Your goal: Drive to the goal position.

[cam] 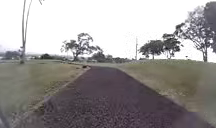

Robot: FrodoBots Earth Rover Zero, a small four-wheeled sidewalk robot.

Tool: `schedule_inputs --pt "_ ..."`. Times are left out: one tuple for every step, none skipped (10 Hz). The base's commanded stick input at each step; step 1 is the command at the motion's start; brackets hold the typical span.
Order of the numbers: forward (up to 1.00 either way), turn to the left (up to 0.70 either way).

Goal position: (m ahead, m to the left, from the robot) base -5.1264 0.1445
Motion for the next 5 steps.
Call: schedule_inputs --pt "1.00 0.31" --pt "1.00 0.29" --pt "1.00 0.00" --pt "1.00 0.00" --pt "1.00 0.00"
